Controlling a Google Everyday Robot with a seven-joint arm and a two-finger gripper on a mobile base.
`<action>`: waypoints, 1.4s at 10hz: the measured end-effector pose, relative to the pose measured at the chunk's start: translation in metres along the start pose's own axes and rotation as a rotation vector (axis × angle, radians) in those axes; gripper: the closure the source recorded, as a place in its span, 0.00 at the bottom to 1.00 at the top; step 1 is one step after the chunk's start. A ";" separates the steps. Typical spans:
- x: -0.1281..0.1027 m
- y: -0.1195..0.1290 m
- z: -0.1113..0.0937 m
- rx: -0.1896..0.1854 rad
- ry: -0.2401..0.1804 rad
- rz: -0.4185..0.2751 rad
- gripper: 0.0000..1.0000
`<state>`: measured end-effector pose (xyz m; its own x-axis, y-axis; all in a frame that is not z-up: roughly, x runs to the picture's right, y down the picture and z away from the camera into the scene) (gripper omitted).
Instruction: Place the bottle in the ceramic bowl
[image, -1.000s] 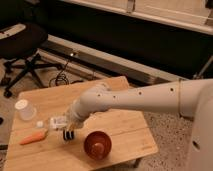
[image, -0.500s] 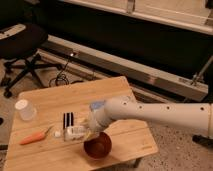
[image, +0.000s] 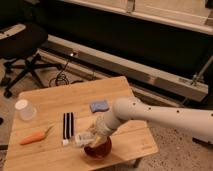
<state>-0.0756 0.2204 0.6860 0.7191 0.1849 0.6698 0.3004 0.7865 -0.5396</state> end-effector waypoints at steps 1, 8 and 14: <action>-0.001 -0.001 0.002 -0.009 -0.015 0.010 0.36; 0.018 -0.018 0.004 -0.022 -0.038 0.089 0.20; 0.026 -0.018 0.007 -0.045 -0.032 0.103 0.20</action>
<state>-0.0666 0.2158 0.7171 0.7277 0.2825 0.6251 0.2544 0.7351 -0.6284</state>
